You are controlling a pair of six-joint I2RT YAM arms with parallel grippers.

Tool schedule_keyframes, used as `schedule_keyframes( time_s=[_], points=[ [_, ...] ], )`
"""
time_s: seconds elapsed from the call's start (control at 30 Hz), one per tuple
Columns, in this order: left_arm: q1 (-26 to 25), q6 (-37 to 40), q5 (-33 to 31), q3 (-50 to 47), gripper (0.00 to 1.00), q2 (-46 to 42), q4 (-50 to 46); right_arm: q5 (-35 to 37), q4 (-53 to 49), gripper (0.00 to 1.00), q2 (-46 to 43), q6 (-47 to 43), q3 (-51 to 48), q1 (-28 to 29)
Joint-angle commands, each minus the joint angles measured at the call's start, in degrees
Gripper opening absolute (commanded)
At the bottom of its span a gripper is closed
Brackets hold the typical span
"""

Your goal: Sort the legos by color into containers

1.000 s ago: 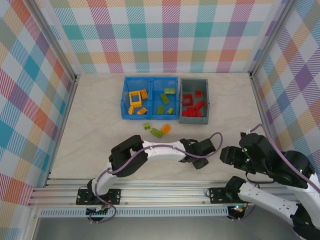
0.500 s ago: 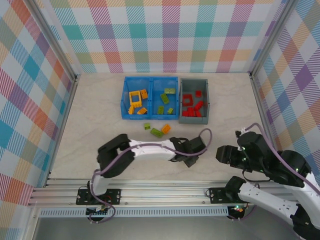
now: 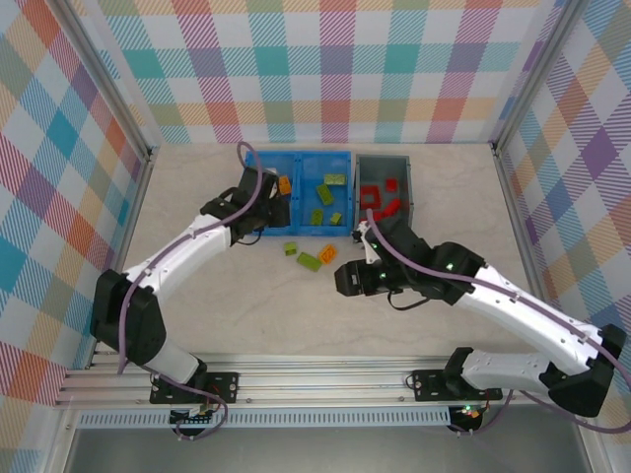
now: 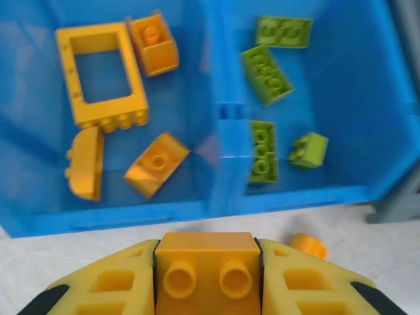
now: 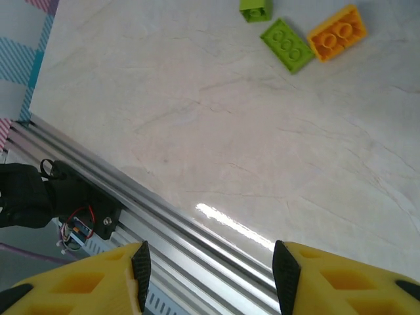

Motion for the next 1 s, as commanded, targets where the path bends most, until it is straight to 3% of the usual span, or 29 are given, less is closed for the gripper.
schedule_keyframes(
  time_s=[0.0, 0.17, 0.4, 0.7, 0.97],
  points=[
    [6.56, 0.02, 10.61, 8.42, 0.27, 10.19, -1.78, 5.1, 15.69, 0.52, 10.56, -5.63, 6.68, 5.03],
    [12.39, -1.51, 16.59, 20.01, 0.27, 22.84, -2.67, 10.8, 17.27, 0.52, 21.38, -6.66, 15.02, 6.81],
    [14.35, -2.11, 20.8, 30.3, 0.28, 33.35, -3.41, 12.12, 18.58, 0.51, 24.4, -6.24, 16.49, 6.74],
    [13.12, -2.95, 21.9, 31.89, 0.3, 35.6, -2.37, 12.77, 19.38, 0.5, 25.78, -4.62, 15.83, 5.63],
    [12.6, -3.72, 23.43, 31.15, 0.5, 36.64, -0.93, 12.74, 18.88, 0.5, 24.59, -4.09, 14.84, 5.11]
  ],
)
